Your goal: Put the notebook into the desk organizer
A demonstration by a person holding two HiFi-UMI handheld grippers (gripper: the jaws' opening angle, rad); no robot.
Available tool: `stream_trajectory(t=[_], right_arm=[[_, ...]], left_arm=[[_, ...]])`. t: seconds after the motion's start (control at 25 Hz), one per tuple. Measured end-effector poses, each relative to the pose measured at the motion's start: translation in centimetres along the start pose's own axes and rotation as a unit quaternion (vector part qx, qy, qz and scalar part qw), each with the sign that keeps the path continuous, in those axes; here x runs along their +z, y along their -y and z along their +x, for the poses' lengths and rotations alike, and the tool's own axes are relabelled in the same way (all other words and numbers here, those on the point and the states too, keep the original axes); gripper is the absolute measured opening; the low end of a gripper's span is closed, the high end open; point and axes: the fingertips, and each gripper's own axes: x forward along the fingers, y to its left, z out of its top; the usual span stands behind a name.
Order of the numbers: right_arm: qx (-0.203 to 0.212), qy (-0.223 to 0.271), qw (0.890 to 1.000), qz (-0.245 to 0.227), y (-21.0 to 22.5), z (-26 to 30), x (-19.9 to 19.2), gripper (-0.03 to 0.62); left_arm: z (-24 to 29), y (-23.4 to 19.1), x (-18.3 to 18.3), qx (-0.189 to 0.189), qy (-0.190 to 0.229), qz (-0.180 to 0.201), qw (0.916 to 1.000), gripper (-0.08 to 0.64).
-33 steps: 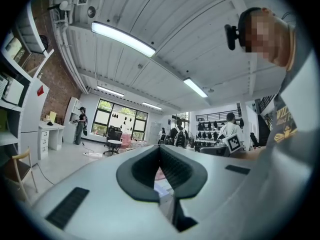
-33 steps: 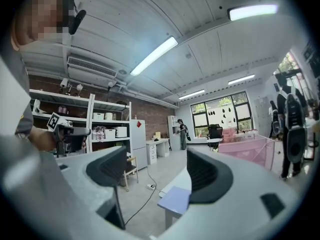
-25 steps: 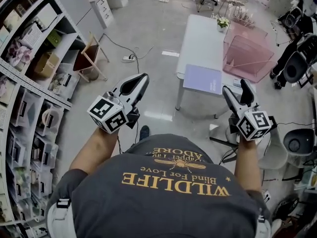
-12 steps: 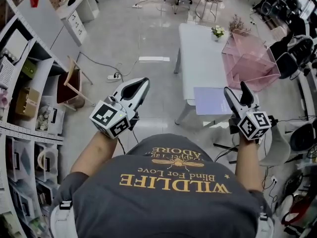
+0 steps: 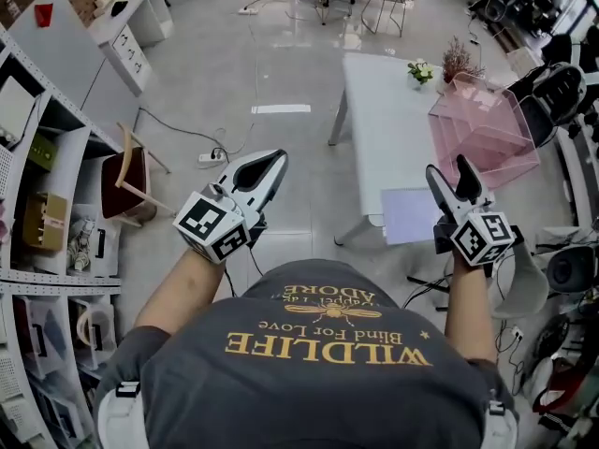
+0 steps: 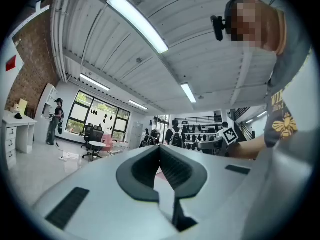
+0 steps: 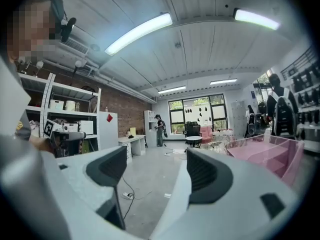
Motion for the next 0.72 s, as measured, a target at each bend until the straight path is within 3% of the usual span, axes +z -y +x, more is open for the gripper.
stream_trajectory(t=[0.44,0.56,0.72], right_arm=[[0.035,-0.002,0.999,0.037,8.8,3.9,-1.4,0.359],[0.034,-0.008,0.998,0.043,11.5,4.3,-2.4,0.359],[0.002,-0.024,0.997,0.074,14.3,3.0,-4.4,0.359]], left_arm=[[9.8,0.8,-1.7,0.009,-0.026,0.006,0.9996,0.002],[13.2,1.7,-2.0,-0.007,-0.029,0.014,0.9994,0.002],[16.8,2.8,-3.1,-0.055,-0.038,0.013,0.9977,0.002]])
